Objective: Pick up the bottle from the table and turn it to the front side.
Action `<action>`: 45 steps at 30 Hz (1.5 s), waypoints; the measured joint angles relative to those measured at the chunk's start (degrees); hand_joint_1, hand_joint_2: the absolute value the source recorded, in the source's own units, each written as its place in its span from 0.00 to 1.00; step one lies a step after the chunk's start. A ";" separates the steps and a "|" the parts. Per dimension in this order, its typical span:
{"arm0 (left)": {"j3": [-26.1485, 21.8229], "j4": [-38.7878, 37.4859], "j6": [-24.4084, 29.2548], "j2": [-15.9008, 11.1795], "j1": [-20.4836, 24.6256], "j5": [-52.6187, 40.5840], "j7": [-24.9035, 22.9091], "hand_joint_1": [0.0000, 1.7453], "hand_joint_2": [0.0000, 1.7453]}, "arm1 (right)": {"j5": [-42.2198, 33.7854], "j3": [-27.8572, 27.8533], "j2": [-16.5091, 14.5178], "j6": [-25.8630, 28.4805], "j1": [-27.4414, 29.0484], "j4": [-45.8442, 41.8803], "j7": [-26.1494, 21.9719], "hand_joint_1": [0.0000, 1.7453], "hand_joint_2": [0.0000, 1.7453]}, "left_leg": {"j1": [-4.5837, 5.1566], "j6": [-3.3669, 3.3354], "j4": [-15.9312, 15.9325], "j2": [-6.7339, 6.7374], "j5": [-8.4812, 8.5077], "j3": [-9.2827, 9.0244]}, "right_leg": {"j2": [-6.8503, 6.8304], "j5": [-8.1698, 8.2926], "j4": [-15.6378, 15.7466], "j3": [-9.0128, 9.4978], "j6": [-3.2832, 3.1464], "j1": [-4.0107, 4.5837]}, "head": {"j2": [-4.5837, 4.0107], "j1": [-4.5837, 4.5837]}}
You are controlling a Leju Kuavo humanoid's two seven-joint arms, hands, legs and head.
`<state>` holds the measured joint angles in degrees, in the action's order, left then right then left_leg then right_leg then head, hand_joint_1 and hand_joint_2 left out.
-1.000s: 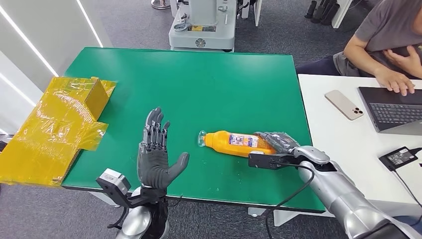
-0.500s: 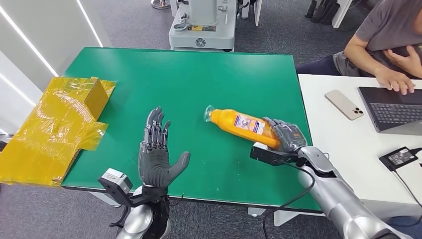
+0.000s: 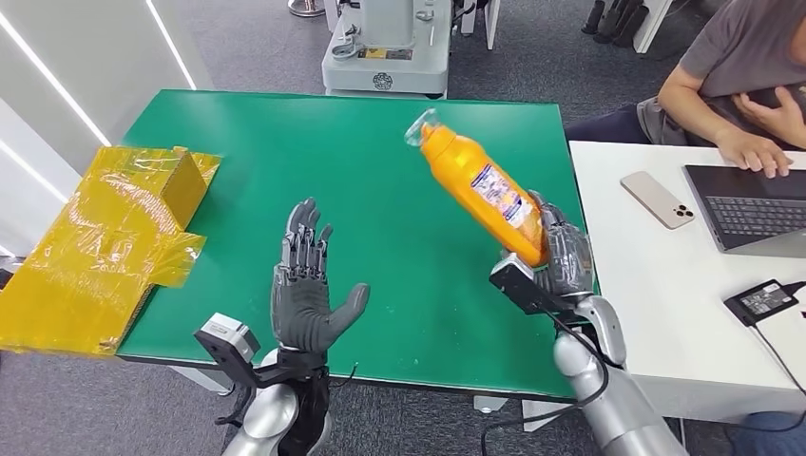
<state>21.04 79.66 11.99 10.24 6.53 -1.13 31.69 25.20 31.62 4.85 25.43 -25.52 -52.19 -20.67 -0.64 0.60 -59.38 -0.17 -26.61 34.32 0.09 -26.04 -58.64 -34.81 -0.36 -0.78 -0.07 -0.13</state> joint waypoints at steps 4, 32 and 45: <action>1.06 -1.00 0.96 0.34 1.09 -1.04 0.07 0.00 1.00 | -1.37 -2.56 -4.06 8.62 6.76 -7.38 -6.48 1.00 1.00 | 0.00 0.01 0.04 -0.01 -0.03 0.01 | 0.00 -0.07 -0.01 -0.04 -0.02 0.00 | 0.00 0.01; 7.09 -3.34 -16.62 -2.08 8.76 4.44 -7.63 0.00 1.00 | 1.75 0.63 -7.23 -3.19 14.19 -19.42 -9.03 0.92 1.00 | 0.00 0.05 0.06 0.04 -0.02 -0.02 | 0.04 -0.07 -0.02 -0.05 -0.04 0.00 | 0.00 0.00; 7.09 -3.63 -16.45 -2.74 8.83 3.88 -7.19 0.00 1.00 | 0.82 0.61 -7.23 -10.16 14.21 -18.90 -9.95 1.00 1.00 | 0.00 0.05 0.06 0.04 -0.02 -0.01 | 0.04 -0.07 -0.01 -0.05 -0.04 0.00 | 0.00 0.00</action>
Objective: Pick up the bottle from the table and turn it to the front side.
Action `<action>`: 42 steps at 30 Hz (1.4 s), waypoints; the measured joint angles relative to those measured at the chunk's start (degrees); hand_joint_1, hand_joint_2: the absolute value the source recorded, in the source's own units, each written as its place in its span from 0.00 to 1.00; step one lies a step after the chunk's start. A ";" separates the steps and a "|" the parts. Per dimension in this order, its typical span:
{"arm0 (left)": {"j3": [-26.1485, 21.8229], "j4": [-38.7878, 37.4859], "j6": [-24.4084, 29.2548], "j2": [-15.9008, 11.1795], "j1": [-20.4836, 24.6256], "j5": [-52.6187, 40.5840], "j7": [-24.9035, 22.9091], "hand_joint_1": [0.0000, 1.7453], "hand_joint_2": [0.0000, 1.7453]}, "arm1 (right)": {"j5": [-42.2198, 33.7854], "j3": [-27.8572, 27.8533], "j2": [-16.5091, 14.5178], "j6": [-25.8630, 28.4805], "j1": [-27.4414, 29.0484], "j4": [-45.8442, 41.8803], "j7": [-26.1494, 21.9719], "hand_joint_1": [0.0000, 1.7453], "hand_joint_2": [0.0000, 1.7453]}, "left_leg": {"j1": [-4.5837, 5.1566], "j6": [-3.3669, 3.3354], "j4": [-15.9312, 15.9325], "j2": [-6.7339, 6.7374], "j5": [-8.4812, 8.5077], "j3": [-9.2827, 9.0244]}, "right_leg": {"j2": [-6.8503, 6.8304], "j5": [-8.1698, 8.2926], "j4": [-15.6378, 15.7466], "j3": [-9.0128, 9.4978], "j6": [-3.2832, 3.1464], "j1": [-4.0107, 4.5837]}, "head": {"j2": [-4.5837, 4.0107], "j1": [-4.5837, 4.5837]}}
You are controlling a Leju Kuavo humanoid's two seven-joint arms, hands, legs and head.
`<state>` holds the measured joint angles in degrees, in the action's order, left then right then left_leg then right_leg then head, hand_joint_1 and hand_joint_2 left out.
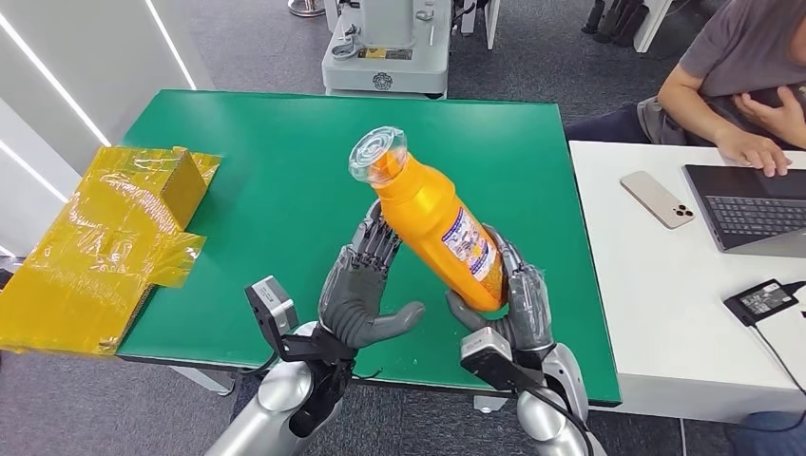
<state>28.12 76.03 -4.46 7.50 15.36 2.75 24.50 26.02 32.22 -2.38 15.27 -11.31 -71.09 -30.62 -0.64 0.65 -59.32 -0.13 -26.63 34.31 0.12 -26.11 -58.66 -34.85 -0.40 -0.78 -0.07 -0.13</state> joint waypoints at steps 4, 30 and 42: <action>-0.03 -0.17 0.08 0.01 0.09 0.01 0.00 0.00 1.00 | 0.69 0.25 0.00 -1.87 -0.01 0.40 -0.83 1.00 1.00 | 0.00 0.00 0.00 0.00 0.00 0.00 | 0.00 0.00 0.00 0.00 0.00 0.00 | 0.00 0.00; -4.87 0.81 6.77 -1.73 -0.63 -1.08 -0.46 0.00 1.00 | 7.67 1.37 -0.24 -9.37 1.71 1.84 4.10 1.00 1.00 | 0.00 0.00 0.02 -0.01 0.00 0.02 | -0.01 0.00 -0.01 0.01 0.00 0.00 | 0.00 0.02; -5.28 2.55 7.21 -2.32 -3.36 -1.33 -0.87 1.00 1.00 | 8.00 1.34 -0.04 -10.43 1.70 3.70 4.79 1.00 1.00 | 0.00 0.00 0.02 -0.02 0.00 0.02 | -0.01 0.00 -0.01 0.01 0.00 0.00 | 0.00 0.01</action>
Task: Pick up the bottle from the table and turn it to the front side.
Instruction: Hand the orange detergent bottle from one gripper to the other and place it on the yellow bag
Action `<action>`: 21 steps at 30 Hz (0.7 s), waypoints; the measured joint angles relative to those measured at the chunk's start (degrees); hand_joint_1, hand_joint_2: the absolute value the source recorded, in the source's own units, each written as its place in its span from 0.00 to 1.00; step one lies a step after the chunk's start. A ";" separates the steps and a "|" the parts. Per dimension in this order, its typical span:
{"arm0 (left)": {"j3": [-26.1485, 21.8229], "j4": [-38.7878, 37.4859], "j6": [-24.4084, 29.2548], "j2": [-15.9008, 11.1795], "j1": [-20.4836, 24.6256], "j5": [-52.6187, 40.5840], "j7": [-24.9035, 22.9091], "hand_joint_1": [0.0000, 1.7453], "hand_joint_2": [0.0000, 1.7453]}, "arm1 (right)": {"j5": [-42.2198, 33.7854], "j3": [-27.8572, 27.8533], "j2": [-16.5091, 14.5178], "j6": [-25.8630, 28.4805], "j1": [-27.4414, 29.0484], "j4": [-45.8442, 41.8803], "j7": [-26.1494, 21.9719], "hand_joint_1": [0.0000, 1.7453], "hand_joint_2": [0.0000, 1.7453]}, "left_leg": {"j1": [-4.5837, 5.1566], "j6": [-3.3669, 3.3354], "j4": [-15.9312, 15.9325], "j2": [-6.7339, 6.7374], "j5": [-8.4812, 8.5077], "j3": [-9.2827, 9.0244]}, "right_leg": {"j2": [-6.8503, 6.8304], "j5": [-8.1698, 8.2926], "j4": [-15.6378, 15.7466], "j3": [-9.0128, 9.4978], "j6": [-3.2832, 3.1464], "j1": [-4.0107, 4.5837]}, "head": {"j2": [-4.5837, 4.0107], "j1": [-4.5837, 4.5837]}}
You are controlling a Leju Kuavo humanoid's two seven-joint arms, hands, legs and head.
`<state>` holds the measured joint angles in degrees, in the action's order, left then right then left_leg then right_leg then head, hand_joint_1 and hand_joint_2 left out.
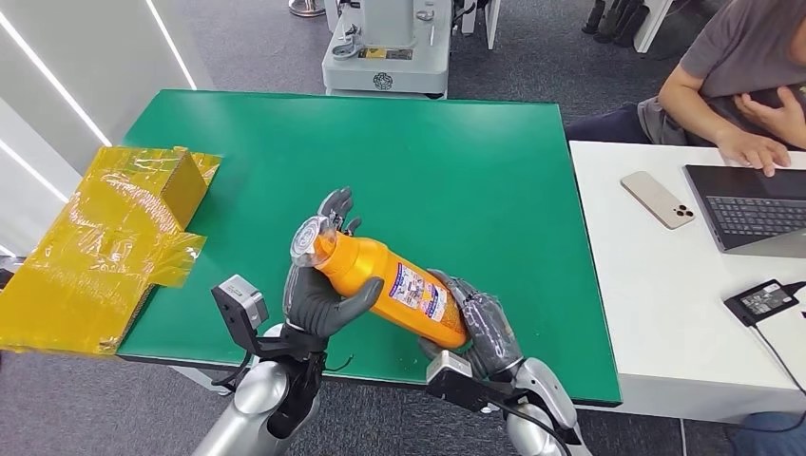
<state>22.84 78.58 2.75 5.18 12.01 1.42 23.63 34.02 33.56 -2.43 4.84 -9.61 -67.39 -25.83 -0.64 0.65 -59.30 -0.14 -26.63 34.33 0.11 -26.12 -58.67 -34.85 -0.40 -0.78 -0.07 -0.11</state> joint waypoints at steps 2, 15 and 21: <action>0.00 0.09 -0.72 0.00 -0.15 0.19 -0.20 1.00 1.00 | -0.10 -0.04 0.00 0.08 0.00 0.09 0.03 1.00 1.00 | 0.00 0.00 0.00 0.00 0.00 0.00 | 0.00 0.00 0.00 0.00 0.00 0.00 | 0.00 -0.01; -0.11 0.92 -2.07 0.41 -1.12 0.41 -0.33 1.00 1.00 | 0.10 -0.43 0.00 1.31 0.58 0.24 0.04 1.00 1.00 | 0.00 0.00 0.00 0.00 0.00 0.00 | 0.00 0.00 0.00 0.00 0.00 0.00 | 0.00 -0.01; -0.43 0.92 -2.21 1.07 -1.13 0.61 -0.32 1.00 1.00 | 1.03 -0.67 0.00 1.62 0.63 0.25 0.10 1.00 1.00 | 0.00 0.00 0.00 0.00 0.00 0.00 | 0.00 0.00 0.00 0.01 0.00 0.00 | 0.00 0.00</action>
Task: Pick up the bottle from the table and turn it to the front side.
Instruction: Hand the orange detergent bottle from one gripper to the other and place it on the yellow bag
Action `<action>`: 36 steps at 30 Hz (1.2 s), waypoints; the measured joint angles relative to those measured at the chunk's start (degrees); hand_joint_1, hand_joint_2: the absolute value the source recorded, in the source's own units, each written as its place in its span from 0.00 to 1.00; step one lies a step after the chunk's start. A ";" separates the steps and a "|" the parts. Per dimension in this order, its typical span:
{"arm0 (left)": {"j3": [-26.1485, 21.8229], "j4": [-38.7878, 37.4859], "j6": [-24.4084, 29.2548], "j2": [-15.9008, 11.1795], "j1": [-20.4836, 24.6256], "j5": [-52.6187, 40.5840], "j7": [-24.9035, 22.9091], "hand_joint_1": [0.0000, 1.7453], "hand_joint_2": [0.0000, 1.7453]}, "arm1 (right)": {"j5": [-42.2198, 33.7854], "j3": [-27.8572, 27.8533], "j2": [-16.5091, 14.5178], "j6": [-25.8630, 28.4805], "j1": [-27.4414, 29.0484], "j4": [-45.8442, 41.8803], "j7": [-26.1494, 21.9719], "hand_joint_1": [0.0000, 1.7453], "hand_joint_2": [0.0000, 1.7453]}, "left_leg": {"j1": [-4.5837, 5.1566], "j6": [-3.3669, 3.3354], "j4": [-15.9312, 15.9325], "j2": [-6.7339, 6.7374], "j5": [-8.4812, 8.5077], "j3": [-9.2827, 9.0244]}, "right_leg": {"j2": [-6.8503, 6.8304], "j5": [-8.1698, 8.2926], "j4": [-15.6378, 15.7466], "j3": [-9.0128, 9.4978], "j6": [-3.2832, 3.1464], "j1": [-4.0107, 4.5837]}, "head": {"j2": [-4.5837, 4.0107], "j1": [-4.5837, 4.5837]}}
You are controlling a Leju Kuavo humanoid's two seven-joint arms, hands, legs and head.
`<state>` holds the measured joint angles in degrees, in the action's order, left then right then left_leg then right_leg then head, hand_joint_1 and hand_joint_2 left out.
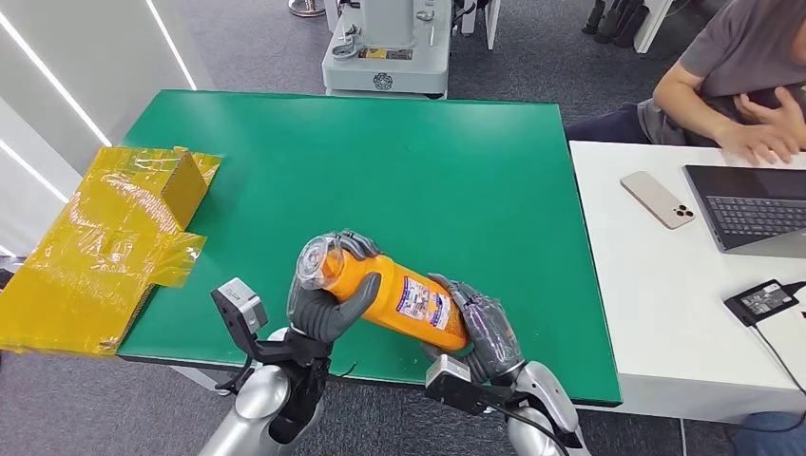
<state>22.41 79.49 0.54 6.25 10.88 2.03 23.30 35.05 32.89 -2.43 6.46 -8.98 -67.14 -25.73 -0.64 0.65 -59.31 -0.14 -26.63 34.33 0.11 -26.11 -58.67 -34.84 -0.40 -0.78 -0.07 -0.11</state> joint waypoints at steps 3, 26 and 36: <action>-0.03 0.00 -0.01 0.16 -0.01 0.02 0.01 1.00 1.00 | 0.50 -0.03 0.00 0.50 -0.01 -0.02 0.15 0.76 1.00 | 0.00 0.00 0.00 0.00 0.00 0.00 | 0.00 0.00 0.00 0.00 0.00 0.00 | 0.00 -0.01; -0.64 -1.79 4.61 -0.77 1.07 5.77 1.59 1.00 1.00 | -9.71 -1.15 -1.24 11.12 1.04 -8.37 -1.48 0.00 1.00 | 0.00 0.00 0.00 0.01 0.00 -0.01 | 0.01 0.00 0.00 -0.01 0.00 0.00 | 0.00 -0.01; -0.60 -3.27 5.80 -1.60 1.52 7.22 2.32 1.00 1.00 | -16.19 -0.61 -1.38 9.10 1.30 -12.78 -5.03 0.00 1.00 | 0.00 0.00 0.00 0.01 0.00 -0.02 | 0.01 0.00 0.00 -0.01 0.00 0.00 | 0.00 0.01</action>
<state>21.81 76.22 6.34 4.65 12.40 9.25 25.63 18.85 32.28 -3.80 15.56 -7.68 -79.92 -30.76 -0.64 0.65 -59.31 -0.13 -26.63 34.31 0.12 -26.11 -58.67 -34.85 -0.40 -0.78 -0.07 -0.11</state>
